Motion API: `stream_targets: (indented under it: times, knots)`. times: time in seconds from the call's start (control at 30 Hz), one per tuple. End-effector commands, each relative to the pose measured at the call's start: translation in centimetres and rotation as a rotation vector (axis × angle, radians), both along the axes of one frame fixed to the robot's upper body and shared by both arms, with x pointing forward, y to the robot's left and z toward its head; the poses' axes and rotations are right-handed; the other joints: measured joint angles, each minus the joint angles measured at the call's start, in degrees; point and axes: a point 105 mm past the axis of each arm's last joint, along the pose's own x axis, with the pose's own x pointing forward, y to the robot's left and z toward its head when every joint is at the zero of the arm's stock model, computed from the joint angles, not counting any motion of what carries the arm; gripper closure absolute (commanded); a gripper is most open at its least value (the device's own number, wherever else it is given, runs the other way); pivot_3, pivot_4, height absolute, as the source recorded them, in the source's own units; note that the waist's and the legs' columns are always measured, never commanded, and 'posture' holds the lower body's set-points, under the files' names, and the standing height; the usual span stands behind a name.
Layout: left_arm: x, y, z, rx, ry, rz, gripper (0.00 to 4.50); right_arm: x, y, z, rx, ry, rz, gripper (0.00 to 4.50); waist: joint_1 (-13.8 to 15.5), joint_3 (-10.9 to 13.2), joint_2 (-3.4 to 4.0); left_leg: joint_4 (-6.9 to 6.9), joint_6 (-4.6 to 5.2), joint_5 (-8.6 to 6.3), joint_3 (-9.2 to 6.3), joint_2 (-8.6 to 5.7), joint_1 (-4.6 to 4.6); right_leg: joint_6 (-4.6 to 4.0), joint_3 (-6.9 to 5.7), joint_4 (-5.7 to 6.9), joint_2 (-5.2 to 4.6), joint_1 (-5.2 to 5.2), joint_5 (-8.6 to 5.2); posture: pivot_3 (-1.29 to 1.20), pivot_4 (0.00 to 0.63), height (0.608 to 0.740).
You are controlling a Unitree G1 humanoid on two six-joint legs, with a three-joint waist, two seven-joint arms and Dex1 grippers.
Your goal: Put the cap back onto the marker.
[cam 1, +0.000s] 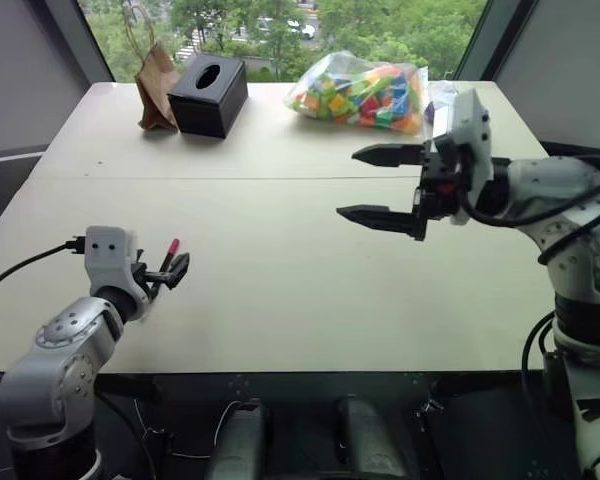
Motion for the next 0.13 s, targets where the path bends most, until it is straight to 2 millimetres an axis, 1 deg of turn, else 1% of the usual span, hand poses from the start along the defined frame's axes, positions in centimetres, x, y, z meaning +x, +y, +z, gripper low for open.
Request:
stream_targets:
  times: [0.03, 0.13]
  knots:
    - [-1.1, -0.1, 2.1, 0.004, -0.065, 0.044, 0.02, -0.2, -0.3, 1.2, -0.028, -0.054, 0.045, 0.03, 0.0, 0.0, -0.01, 0.00, 0.00, 0.00, 0.00, -0.01, 0.00, 0.00, 0.00, 0.00, 0.01, 0.00, 0.00, 0.00, 0.150, 0.740]
    - [-2.1, -0.2, 2.4, 0.004, -0.068, 0.079, 0.02, 0.2, -0.6, 1.4, -0.039, -0.063, 0.053, 0.03, -0.1, 0.0, -0.01, 0.00, 0.00, 0.00, 0.00, -0.02, 0.00, 0.00, 0.00, 0.00, 0.02, 0.00, 0.00, 0.00, 0.150, 0.740]
